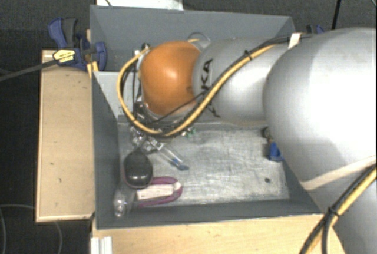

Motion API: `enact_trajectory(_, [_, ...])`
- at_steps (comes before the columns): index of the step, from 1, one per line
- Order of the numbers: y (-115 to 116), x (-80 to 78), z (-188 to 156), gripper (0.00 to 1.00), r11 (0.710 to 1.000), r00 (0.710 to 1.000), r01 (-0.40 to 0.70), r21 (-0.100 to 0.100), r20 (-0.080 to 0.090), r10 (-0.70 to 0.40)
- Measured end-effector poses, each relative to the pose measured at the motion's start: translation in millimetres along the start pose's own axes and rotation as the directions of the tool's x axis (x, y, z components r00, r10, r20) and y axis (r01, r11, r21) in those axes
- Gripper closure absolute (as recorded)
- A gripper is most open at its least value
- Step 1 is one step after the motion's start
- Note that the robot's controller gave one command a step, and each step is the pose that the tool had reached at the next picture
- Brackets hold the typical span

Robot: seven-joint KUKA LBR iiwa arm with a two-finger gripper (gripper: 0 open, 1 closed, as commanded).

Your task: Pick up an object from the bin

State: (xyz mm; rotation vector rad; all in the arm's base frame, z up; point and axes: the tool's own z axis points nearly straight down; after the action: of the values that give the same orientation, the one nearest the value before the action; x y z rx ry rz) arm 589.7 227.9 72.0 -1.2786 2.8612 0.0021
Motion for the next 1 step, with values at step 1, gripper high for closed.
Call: enact_trajectory(1, [0.6, 0.3, 0.6, 0.0, 1.0, 1.0, -0.002, -0.001, -0.001, 0.002])
